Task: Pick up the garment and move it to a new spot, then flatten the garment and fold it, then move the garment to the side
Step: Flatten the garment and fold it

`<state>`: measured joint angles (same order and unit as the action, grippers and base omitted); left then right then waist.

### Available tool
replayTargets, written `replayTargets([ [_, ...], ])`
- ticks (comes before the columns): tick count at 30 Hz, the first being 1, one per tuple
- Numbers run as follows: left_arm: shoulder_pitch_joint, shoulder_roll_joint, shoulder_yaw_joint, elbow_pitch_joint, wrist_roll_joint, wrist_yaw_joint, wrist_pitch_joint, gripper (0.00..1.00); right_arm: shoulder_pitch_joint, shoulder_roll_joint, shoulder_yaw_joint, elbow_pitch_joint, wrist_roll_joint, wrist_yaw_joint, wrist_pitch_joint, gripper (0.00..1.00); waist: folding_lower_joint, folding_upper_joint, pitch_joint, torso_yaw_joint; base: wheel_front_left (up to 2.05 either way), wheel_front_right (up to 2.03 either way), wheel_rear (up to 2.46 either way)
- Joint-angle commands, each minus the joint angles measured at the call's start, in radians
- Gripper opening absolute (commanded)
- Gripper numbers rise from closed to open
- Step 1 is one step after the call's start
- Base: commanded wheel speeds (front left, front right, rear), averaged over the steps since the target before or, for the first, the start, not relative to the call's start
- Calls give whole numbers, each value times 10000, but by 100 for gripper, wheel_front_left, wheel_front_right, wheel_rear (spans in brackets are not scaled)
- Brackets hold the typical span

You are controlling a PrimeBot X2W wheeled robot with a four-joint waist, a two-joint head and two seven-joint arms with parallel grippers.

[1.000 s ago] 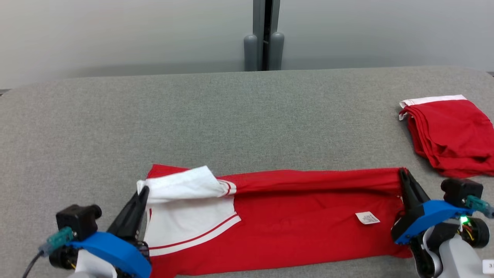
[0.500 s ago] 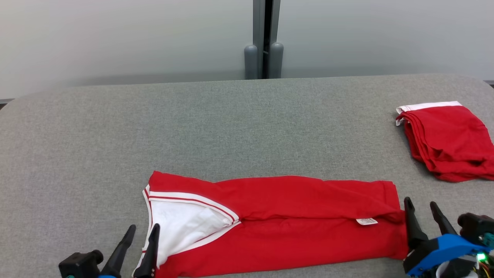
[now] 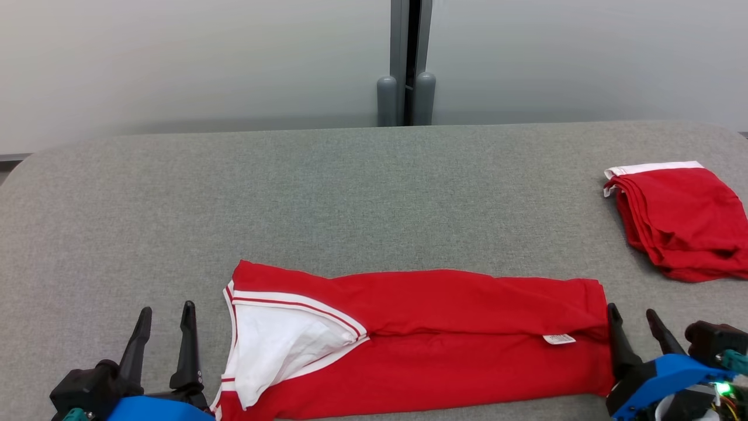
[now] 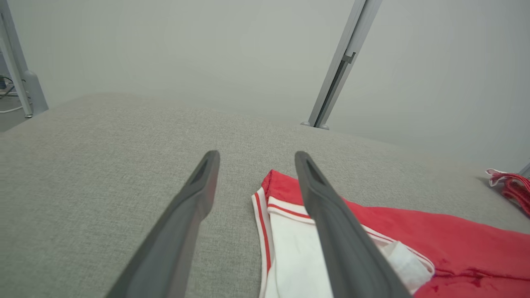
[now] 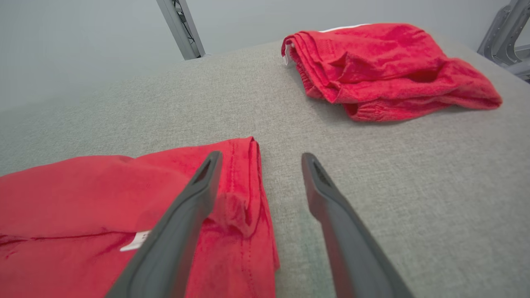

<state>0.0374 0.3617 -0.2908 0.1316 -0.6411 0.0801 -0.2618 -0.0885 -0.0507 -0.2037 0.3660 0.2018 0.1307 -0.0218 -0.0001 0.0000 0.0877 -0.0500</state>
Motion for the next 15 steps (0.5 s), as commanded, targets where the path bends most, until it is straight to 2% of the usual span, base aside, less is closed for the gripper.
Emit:
replayTargets([
  [1,-132,-135,136,-48,121,61,-39,100,-217,-2,60,133,-102,1,11,100,1,0,15,22,0,0,0],
  [8,-61,-644,351,133,538,40,-41,100,-225,-3,123,1257,-1079,1,-82,100,1,0,113,309,0,0,0],
  [13,19,-730,433,250,695,-31,-42,100,-272,-4,238,2088,-818,1,-214,100,1,0,172,384,0,0,0],
  [14,19,-730,447,284,728,-55,-42,100,-337,-1,267,2286,-732,1,-209,82,1,0,178,375,0,0,0],
  [15,11,-750,455,305,738,-69,-42,100,-389,4,294,2472,-656,1,-189,54,1,0,179,363,0,0,0],
])
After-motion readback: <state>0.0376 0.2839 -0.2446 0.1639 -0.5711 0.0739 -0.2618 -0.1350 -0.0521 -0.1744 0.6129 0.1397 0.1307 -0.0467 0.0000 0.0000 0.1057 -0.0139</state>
